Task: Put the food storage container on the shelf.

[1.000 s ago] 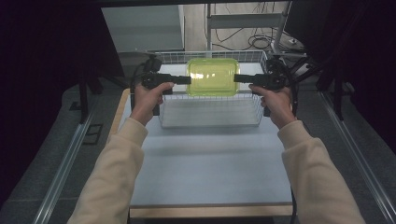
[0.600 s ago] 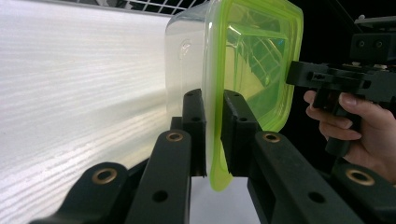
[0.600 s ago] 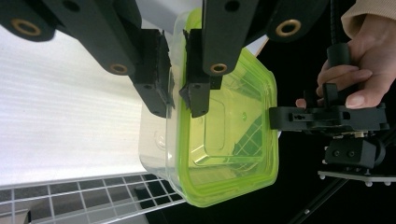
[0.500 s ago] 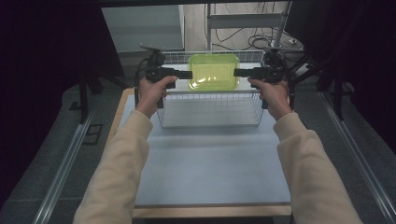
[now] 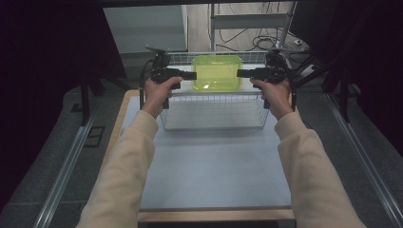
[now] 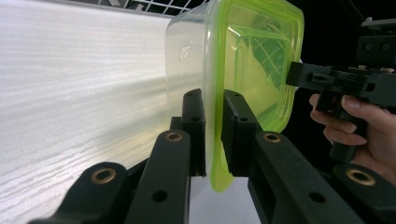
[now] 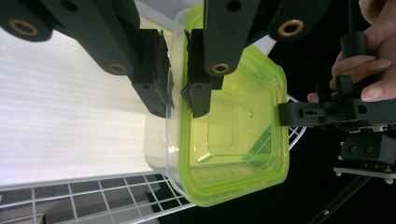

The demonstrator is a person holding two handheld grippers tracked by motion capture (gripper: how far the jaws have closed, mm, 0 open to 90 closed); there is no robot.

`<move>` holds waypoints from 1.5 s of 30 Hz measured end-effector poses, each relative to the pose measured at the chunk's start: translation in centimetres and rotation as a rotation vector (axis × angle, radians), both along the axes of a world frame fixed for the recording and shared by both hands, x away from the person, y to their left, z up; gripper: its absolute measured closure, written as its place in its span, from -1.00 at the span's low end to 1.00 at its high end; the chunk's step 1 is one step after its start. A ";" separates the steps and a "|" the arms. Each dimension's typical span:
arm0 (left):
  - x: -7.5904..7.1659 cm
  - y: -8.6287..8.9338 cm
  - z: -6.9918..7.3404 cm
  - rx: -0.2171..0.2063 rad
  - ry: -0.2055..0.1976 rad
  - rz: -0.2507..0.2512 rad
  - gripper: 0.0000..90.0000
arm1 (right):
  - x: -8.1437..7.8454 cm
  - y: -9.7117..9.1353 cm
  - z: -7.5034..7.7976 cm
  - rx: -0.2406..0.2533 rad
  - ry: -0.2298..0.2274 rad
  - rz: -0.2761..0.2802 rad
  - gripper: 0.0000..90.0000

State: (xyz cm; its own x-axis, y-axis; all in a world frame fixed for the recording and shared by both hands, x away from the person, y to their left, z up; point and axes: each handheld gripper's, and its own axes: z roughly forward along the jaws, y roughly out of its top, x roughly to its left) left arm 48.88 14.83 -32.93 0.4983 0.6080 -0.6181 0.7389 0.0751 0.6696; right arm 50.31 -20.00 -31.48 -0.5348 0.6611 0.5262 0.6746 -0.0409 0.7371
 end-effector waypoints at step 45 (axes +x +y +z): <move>-14.6 2.9 -3.2 0.047 -0.227 0.002 -0.52 | -11.5 -1.5 -2.8 -0.171 -0.297 0.151 -0.43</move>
